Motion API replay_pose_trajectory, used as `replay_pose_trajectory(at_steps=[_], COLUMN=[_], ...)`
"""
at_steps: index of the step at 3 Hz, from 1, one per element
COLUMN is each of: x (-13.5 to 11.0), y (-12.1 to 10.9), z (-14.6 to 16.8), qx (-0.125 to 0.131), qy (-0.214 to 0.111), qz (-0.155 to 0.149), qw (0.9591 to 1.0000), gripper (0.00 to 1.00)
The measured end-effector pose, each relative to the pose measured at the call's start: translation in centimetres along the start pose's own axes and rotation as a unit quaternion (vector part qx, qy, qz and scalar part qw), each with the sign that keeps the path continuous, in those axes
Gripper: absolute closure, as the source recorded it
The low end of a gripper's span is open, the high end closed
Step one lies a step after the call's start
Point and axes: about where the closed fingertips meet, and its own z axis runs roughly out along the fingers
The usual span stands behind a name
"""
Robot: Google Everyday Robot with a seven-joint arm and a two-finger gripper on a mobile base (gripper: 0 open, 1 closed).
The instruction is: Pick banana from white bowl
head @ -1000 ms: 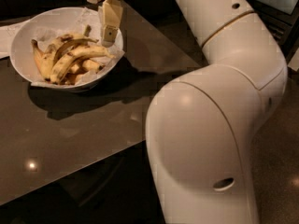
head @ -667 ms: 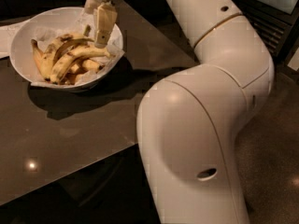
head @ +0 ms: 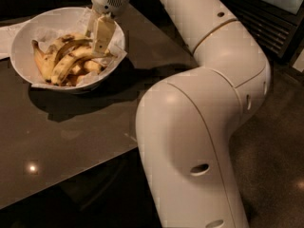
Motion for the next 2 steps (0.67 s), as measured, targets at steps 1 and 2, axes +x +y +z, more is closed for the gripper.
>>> replay_pose_trajectory(at_steps=[1,2], x=[0.61,0.67], y=[1.41,2.4], z=[0.23,0.24], qx=[-0.017,-0.028], qy=[-0.013,-0.013], qz=[0.039,0.07], qw=[0.999,0.9971], gripper=[0.33,0.35])
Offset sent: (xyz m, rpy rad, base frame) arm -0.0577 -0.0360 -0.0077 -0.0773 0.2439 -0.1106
